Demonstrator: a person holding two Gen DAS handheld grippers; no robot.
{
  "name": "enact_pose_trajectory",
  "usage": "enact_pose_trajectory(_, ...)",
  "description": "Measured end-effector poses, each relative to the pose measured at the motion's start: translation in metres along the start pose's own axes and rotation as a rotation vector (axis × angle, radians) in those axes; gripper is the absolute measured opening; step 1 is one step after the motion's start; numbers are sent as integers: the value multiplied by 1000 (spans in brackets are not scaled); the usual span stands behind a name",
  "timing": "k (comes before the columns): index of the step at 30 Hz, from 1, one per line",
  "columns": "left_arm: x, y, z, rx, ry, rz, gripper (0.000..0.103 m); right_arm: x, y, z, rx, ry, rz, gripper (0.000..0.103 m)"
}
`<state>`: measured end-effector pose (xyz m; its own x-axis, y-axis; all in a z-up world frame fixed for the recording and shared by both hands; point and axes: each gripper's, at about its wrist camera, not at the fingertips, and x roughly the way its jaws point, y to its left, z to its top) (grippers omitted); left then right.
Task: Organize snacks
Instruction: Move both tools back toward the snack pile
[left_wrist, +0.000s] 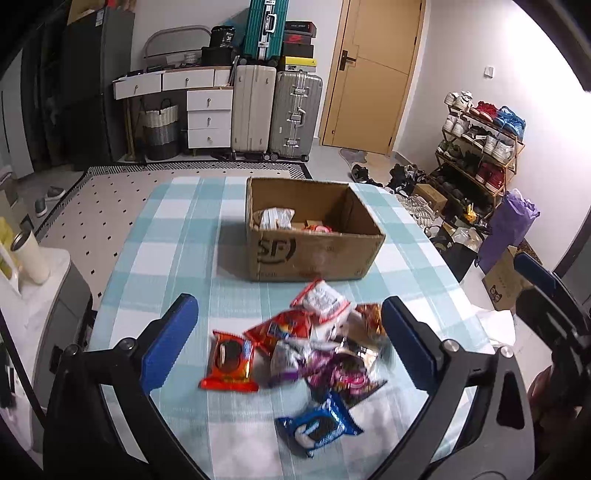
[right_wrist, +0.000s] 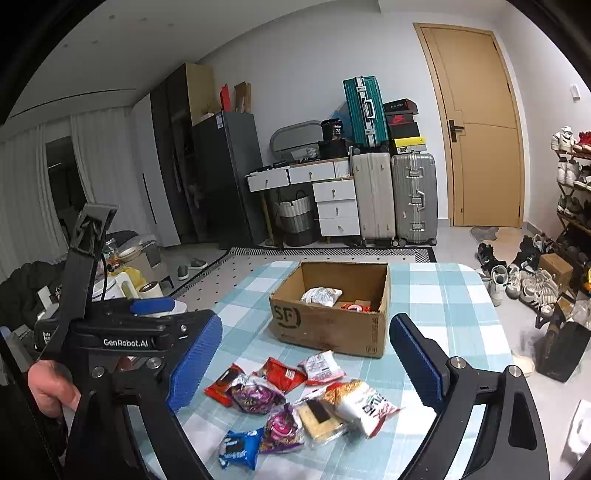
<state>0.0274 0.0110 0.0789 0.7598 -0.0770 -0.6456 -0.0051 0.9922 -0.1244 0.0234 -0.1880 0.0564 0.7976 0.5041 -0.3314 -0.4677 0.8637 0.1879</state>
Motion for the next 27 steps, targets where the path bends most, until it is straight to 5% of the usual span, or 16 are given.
enact_pose_trajectory(8, -4, 0, -39, 47, -12, -7, 101, -16, 8, -25, 3, 17, -4, 97)
enact_pose_trajectory(27, 53, -4, -118, 90, 161, -143, 101, -26, 1, -69, 75, 68, 13, 99)
